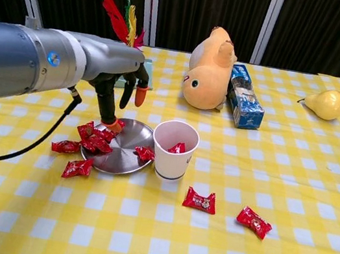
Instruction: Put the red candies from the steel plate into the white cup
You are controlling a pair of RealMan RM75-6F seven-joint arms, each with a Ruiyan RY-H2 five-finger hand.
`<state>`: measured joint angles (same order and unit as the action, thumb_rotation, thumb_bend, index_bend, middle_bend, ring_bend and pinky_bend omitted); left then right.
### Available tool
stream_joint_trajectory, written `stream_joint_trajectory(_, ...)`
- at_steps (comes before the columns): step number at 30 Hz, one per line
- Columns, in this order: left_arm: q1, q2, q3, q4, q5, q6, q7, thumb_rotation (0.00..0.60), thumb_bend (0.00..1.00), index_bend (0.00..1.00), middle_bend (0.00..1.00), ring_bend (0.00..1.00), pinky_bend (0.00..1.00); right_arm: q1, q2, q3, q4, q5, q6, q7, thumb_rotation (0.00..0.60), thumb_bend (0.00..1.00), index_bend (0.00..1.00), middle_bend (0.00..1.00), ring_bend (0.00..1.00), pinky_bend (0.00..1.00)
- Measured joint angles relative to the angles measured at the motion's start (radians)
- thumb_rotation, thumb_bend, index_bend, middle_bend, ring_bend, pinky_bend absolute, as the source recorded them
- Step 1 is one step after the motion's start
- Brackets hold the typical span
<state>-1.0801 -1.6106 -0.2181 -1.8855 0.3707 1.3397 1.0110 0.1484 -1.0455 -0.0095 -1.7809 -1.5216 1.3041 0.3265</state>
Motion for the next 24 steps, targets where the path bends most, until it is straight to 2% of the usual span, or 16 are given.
stream_joint_trajectory(11,0.025,0.031,0.058,0.032,-0.073,-0.017,0.033,0.600,0.21,0.38,0.43,0.91,0.99,0.001,0.001,0.000,-0.003,0.003,-0.005,0.000,0.600,0.33,0.00,0.00,0.00,0.00)
stream_joint_trajectory(24,0.042,-0.057,0.068,0.169,-0.050,-0.044,0.006,0.600,0.25,0.42,0.46,0.91,0.99,0.001,0.003,0.000,-0.002,0.004,-0.004,0.005,0.600,0.33,0.00,0.00,0.00,0.00)
